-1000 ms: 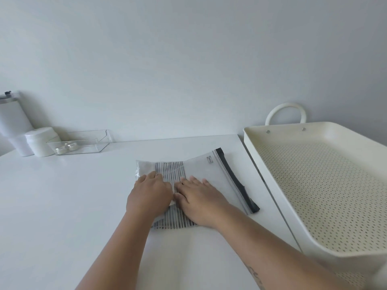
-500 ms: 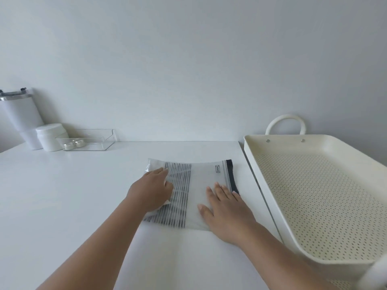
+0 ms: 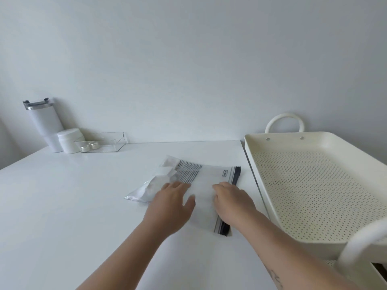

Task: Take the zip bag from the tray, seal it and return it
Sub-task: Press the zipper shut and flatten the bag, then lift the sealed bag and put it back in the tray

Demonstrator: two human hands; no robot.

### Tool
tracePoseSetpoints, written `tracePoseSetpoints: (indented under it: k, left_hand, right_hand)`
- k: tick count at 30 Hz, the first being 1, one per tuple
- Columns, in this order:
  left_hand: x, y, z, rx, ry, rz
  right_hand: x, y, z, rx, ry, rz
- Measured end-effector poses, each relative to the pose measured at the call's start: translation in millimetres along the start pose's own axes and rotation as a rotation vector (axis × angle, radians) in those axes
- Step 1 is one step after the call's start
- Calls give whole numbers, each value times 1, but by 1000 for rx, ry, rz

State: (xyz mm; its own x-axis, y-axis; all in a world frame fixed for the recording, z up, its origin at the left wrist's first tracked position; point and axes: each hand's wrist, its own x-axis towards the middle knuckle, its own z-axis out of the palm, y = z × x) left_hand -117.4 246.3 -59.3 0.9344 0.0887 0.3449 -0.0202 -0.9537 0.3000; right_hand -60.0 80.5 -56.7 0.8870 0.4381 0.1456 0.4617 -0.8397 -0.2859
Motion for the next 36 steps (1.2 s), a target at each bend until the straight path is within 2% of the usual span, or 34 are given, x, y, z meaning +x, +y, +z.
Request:
tracePoseSetpoints:
  k: [5,11,16,19,22,27,36]
  left_hand:
    - [-12,-1,-2,-67,-165,-129]
    - [-1,-29,-6,127,-202,-149]
    - [-3,-36,-13,102,-287,-206]
    - [-20,-33,-12,25,-195,-124]
    - [-43,-22,-6,-71,-194,-3]
    - [-55,-13,-5,-41,-150,91]
    - [-60,-2,-18,143,-95,148]
  right_hand:
    - [-13,-1,0,-24,-46,-10]
    - [-37,-16,2,-90,-37,-142]
    - [-45,-28,11,6,-60,-230]
    - [-37,-15,2,28,-31,-208]
    - [-32,2,-2,8,-103,-203]
    - [-35,5,-1,9,-166,-227]
    - [-35,-5,-2,-26,-70,-293]
